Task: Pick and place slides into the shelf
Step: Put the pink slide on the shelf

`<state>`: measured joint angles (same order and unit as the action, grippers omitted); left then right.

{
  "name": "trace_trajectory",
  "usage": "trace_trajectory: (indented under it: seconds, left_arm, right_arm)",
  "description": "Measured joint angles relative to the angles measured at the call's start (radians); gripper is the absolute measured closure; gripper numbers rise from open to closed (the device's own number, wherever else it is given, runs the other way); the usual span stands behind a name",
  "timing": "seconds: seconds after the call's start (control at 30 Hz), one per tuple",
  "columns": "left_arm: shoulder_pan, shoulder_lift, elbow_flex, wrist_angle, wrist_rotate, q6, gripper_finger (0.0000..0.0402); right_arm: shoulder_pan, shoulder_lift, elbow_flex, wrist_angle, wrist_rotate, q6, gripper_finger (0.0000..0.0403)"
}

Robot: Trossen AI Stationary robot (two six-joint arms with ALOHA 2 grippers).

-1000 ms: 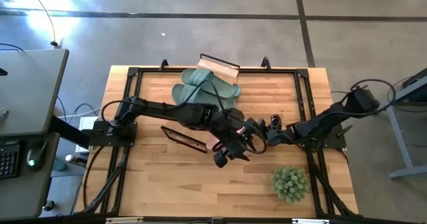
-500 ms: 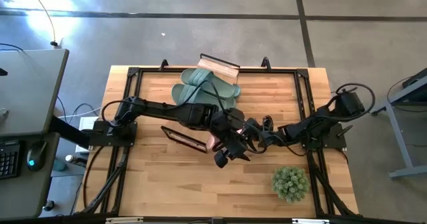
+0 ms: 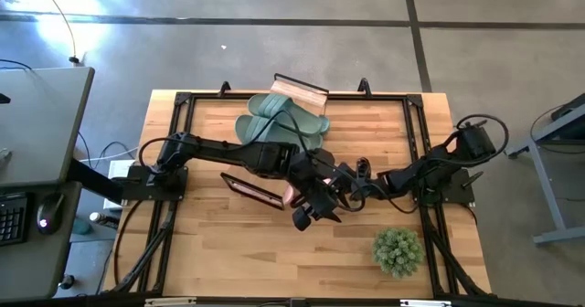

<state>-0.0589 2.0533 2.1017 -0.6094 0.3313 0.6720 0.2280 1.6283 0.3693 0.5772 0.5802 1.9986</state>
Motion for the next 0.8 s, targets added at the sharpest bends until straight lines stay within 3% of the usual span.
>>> trace_trajectory:
  seconds: [0.3, 0.6, 0.8]
  left_arm:
    - [0.0, 0.0, 0.0, -0.024, 0.002, 0.0, 0.0245]
    - [0.0, 0.0, 0.0, -0.052, -0.001, 0.002, 0.0245]
    - [0.0, 0.0, 0.0, -0.07, -0.002, 0.003, 0.0245]
  right_arm:
    - [-0.022, 0.003, 0.04, -0.026, -0.016, -0.069, 0.0237]
    - [-0.026, 0.001, 0.12, -0.255, -0.076, -0.102, 0.023]
    - [-0.025, 0.005, 0.199, -0.408, -0.076, -0.241, 0.0229]
